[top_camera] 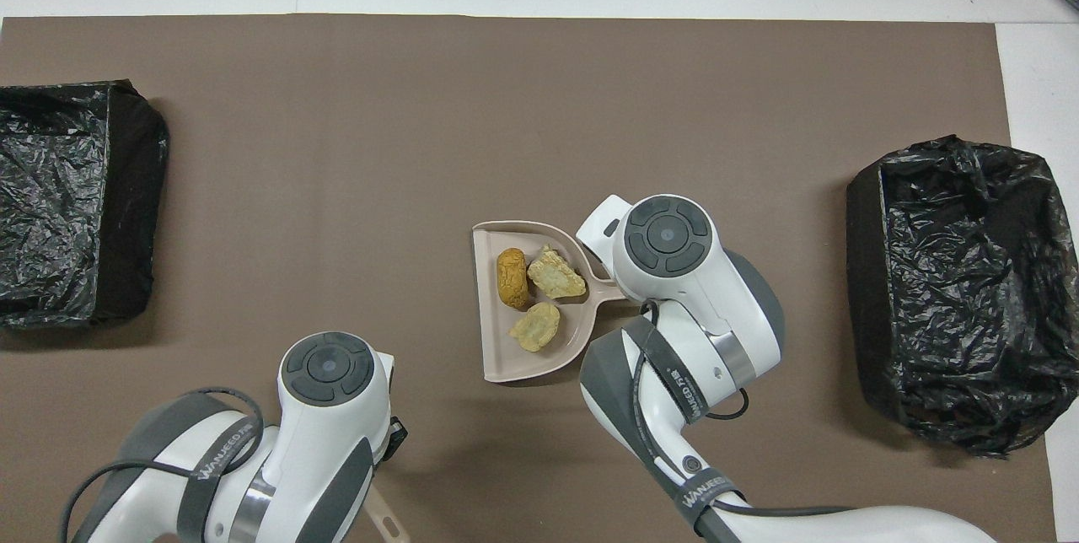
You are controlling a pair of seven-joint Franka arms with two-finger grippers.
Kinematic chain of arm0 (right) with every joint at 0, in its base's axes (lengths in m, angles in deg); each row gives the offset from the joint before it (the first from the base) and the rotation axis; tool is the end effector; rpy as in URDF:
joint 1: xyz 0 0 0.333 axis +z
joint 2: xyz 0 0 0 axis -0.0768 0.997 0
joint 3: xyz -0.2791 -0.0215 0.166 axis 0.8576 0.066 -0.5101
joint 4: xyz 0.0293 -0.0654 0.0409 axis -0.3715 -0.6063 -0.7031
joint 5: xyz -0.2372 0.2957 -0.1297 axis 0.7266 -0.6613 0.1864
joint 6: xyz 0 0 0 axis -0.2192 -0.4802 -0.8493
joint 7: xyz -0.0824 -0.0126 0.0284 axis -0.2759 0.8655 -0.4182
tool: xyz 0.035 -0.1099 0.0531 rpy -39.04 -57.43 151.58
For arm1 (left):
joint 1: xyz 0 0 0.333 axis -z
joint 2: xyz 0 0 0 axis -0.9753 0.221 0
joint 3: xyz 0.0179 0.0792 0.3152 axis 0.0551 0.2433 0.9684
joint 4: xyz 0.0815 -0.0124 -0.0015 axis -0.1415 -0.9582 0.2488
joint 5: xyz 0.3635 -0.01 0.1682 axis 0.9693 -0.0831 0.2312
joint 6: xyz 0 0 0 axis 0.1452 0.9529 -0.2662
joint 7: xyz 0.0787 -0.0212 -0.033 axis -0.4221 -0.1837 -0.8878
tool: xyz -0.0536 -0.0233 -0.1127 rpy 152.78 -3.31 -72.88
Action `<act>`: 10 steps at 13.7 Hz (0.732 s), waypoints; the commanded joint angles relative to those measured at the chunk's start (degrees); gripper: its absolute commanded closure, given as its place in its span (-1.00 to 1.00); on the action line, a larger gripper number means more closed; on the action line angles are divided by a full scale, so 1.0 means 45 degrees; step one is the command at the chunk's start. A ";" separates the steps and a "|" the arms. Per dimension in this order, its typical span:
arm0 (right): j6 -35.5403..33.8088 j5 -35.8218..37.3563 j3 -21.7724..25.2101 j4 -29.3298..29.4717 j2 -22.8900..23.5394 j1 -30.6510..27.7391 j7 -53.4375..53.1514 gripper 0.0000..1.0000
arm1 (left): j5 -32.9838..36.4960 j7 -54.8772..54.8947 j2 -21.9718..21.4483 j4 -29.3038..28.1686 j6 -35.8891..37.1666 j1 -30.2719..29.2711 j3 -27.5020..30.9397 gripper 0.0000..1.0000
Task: Sweep and dump trash in bin
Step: 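Sweep the yellow sponge piece into the dustpan with the left gripper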
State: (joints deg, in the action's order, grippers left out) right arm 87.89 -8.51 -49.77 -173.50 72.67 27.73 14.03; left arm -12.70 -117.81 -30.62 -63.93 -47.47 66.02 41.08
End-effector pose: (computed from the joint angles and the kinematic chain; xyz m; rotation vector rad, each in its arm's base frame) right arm 0.5327 0.2665 0.3333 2.1405 2.1981 -0.2051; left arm 0.3232 -0.2373 0.3402 -2.6981 -0.7733 0.4897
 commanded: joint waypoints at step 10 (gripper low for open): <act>0.0201 -0.0018 -0.0051 -0.0457 -0.0250 -0.0071 -0.0230 1.00 | -0.1179 0.5948 0.4043 0.2162 -0.5188 0.0592 0.0146 1.00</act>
State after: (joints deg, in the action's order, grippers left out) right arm 87.89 -8.51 -49.75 -173.58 72.65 27.72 13.84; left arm -17.05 -91.90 -15.74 -56.62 -68.84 64.99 41.57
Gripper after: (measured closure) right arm 0.678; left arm 0.740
